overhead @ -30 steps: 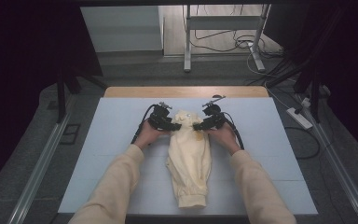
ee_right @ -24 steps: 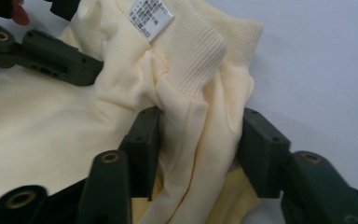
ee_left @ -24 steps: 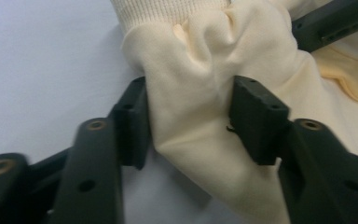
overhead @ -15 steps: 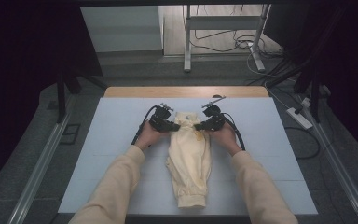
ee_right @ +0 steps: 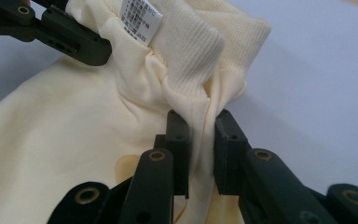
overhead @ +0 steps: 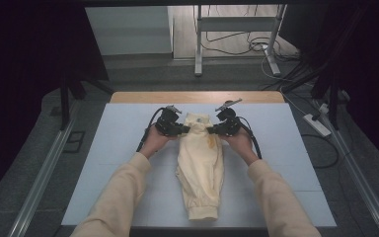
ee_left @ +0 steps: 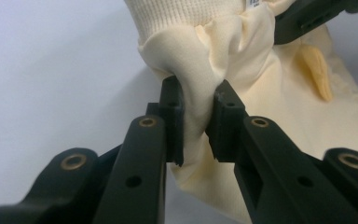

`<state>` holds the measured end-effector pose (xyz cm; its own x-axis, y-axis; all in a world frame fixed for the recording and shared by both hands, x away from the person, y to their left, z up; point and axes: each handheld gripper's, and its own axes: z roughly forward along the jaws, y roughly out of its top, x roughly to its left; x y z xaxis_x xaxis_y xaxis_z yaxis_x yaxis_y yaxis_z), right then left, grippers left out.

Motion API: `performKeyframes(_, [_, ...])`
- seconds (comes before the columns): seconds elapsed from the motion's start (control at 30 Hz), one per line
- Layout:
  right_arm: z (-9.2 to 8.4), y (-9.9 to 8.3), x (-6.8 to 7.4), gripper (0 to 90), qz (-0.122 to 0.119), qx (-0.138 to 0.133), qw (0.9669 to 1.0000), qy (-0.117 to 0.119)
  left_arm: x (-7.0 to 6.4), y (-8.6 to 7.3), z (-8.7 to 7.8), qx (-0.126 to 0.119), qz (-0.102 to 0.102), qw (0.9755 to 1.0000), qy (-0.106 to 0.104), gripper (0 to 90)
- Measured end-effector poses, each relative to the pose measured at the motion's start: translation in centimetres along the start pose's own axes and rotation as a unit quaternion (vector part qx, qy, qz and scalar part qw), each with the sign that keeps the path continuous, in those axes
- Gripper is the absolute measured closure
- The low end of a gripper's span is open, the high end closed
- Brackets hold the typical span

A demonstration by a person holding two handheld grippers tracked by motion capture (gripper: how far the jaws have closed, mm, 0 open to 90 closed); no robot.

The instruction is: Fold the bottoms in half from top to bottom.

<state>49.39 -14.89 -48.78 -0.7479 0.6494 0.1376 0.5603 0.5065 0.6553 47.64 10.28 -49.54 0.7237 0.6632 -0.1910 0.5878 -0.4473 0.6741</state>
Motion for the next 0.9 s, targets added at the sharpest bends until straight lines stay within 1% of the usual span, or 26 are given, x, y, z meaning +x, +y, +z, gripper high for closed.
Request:
performKeyframes(0.07, [-0.5,0.5,0.2,78.3,-0.003,-0.013,0.9999,-0.001,0.2,0.4,-0.6,-0.009,-0.002,1.0,-0.001,77.2])
performKeyframes(0.1, [-0.7,0.7,0.2,78.3,-0.005,-0.015,0.9999,-0.001,0.2,0.7,-0.9,-0.014,-0.002,0.9999,0.0,77.2])
performKeyframes(0.17, [-1.2,1.2,0.3,78.3,-0.006,-0.021,0.9998,-0.001,0.1,1.2,-1.5,-0.022,0.003,0.9997,0.007,77.2])
performKeyframes(0.23, [-1.7,1.7,0.3,78.3,-0.012,-0.031,0.9994,-0.007,-0.1,1.7,-2.1,-0.031,0.009,0.9994,0.01,77.2])
performKeyframes(0.33, [-2.3,2.2,0.3,78.3,-0.013,-0.042,0.999,-0.007,-0.2,2.0,-2.6,-0.039,0.012,0.9991,0.009,77.2])
performKeyframes(0.5, [-2.3,2.1,0.4,78.3,-0.012,-0.04,0.9991,-0.008,-0.1,1.9,-2.5,-0.036,0.01,0.9993,0.007,77.2])
performKeyframes(0.6, [-2.3,2.2,0.3,78.3,-0.006,-0.041,0.9991,-0.006,0.0,2.1,-2.7,-0.041,0.008,0.9991,0.007,77.2])
performKeyframes(0.67, [-2.5,2.6,0.3,78.3,-0.007,-0.045,0.9989,-0.009,0.1,2.6,-3.1,-0.044,0.01,0.999,0.01,77.2])
performKeyframes(0.7, [-2.7,2.8,0.3,78.3,-0.01,-0.046,0.9989,-0.011,0.2,3.1,-3.5,-0.048,0.013,0.9987,0.014,77.2])
performKeyframes(0.73, [-3.1,3.4,0.3,78.3,-0.014,-0.052,0.9984,-0.016,0.2,3.5,-3.8,-0.052,0.014,0.9984,0.016,77.2])
performKeyframes(0.77, [-3.4,3.8,0.4,78.3,-0.018,-0.056,0.998,-0.021,0.2,4.2,-4.5,-0.061,0.018,0.9978,0.021,77.2])
performKeyframes(0.83, [-4.5,4.9,0.6,78.4,-0.023,-0.078,0.9962,-0.031,0.1,5.0,-5.4,-0.076,0.022,0.9965,0.026,77.1])
performKeyframes(0.9, [-5.4,5.7,0.8,78.4,-0.029,-0.092,0.9945,-0.039,-0.2,5.5,-6.0,-0.082,0.028,0.9957,0.032,77.1])
